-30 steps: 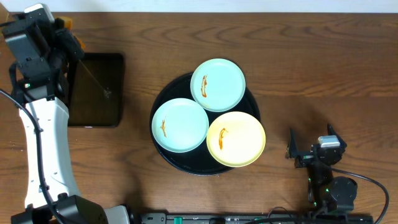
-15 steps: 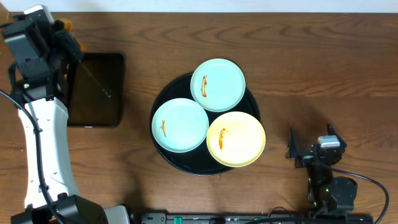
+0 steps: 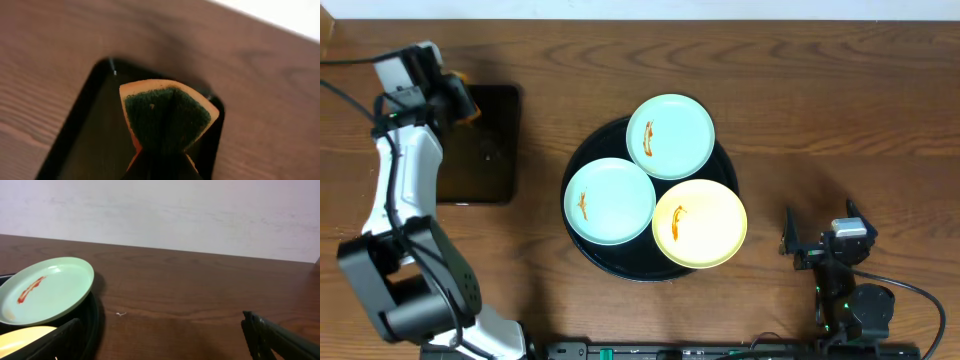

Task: Clean dirty plates on tray and stack at the side
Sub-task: 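Carry the sponge with the left gripper toward the plates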

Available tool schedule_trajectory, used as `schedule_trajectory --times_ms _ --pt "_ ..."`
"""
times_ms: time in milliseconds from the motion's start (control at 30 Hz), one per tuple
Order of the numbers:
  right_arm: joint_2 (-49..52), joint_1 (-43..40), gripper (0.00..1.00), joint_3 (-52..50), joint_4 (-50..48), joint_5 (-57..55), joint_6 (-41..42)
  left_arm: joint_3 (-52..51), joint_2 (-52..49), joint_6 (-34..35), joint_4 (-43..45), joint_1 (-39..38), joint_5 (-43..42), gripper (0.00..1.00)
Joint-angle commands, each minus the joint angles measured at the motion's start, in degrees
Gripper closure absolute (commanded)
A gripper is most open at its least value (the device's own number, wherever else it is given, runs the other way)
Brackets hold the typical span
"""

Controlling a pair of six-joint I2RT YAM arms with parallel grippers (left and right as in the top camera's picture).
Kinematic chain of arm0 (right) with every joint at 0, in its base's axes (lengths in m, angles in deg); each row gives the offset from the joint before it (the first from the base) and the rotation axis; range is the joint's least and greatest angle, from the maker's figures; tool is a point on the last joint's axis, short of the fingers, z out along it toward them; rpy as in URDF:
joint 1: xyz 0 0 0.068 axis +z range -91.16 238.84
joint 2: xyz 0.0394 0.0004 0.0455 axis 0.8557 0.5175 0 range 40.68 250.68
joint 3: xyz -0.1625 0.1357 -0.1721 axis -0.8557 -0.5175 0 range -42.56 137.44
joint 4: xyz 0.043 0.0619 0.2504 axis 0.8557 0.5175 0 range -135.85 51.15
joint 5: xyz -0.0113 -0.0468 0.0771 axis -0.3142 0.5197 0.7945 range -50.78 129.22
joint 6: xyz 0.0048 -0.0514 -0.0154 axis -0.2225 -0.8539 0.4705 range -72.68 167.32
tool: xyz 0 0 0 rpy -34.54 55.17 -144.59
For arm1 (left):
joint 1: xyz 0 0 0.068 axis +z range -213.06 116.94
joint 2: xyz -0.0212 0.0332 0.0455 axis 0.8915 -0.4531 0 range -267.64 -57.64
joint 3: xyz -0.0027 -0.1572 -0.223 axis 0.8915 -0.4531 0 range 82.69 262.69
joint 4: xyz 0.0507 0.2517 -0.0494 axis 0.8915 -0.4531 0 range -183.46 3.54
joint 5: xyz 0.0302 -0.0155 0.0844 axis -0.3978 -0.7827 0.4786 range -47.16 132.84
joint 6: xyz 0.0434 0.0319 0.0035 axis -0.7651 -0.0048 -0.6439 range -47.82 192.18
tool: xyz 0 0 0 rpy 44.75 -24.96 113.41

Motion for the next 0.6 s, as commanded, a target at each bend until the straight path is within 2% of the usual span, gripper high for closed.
schedule_trajectory --times_ms 0,167,267,567 --pt "-0.2 -0.5 0.01 -0.1 0.2 -0.3 -0.5 1.8 5.7 -1.2 1.2 0.6 -2.4 0.92" --pt "-0.2 -0.5 0.01 -0.1 0.2 -0.3 -0.5 1.8 13.3 -1.2 1.6 0.6 -4.0 0.92" --pt "-0.2 -0.5 0.01 -0.1 0.2 -0.3 -0.5 1.6 14.0 -1.3 1.4 0.6 -2.7 0.92" --pt "-0.2 -0.5 0.01 -0.1 0.2 -0.3 -0.5 -1.0 -0.1 -1.4 1.5 0.9 0.3 0.92"
